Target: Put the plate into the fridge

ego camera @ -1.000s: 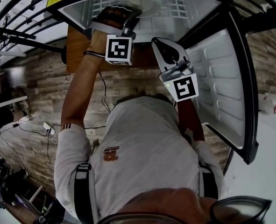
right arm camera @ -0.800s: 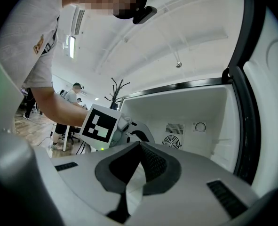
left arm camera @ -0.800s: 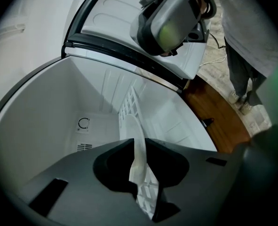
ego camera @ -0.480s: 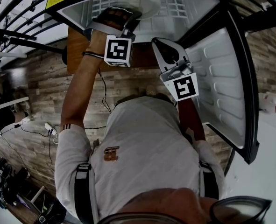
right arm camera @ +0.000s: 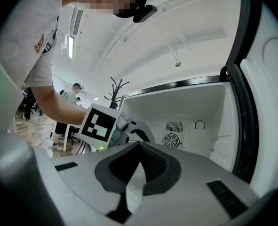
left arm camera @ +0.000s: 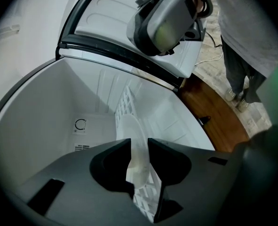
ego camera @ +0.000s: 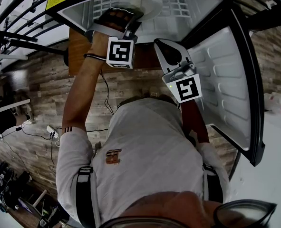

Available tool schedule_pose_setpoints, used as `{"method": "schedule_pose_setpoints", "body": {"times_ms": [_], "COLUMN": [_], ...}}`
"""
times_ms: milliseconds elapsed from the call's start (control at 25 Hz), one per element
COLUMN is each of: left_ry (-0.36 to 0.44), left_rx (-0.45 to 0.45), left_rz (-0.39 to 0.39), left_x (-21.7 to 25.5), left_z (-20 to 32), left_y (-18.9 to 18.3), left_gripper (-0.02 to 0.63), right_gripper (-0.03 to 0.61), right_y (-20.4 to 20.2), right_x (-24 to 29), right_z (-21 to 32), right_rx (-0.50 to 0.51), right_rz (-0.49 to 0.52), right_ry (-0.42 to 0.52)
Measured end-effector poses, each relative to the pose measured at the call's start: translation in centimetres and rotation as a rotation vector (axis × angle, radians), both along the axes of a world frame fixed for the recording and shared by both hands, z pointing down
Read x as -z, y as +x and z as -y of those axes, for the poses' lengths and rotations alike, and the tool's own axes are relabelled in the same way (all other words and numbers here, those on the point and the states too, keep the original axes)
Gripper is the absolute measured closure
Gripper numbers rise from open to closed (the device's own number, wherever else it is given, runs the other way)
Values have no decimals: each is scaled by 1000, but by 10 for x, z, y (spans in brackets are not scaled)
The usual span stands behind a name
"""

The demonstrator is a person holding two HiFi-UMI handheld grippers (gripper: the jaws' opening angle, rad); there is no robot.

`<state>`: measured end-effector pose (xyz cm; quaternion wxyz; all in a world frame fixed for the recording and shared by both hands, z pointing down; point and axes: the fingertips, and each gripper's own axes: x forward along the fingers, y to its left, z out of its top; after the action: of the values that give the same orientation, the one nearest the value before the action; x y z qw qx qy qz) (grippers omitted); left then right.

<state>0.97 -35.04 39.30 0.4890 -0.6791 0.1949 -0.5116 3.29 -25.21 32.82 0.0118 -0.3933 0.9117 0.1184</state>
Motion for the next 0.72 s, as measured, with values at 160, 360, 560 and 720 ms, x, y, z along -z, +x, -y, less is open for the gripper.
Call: {"method": "schedule_pose_setpoints", "body": {"times_ms": [160, 360, 560, 720], "left_ry": [11, 20, 62, 79], "left_rx": [-12, -24, -29, -33], "left_rz": [-24, -48, -62, -82], "left_x": [-1, -5, 0, 4], "left_z": [-2, -7, -9, -12], "left_y": [1, 0, -2, -2], "left_gripper": [491, 481, 476, 466], "right_gripper": [546, 546, 546, 546], "right_y": [-1, 1, -1, -2], "right_x": [-1, -4, -5, -5], "right_z": [0, -1, -3, -3], "right_rx": [-1, -10, -11, -11], "right_rz": [3, -2, -13, -14], "right_ry": [1, -10, -12, -14]}}
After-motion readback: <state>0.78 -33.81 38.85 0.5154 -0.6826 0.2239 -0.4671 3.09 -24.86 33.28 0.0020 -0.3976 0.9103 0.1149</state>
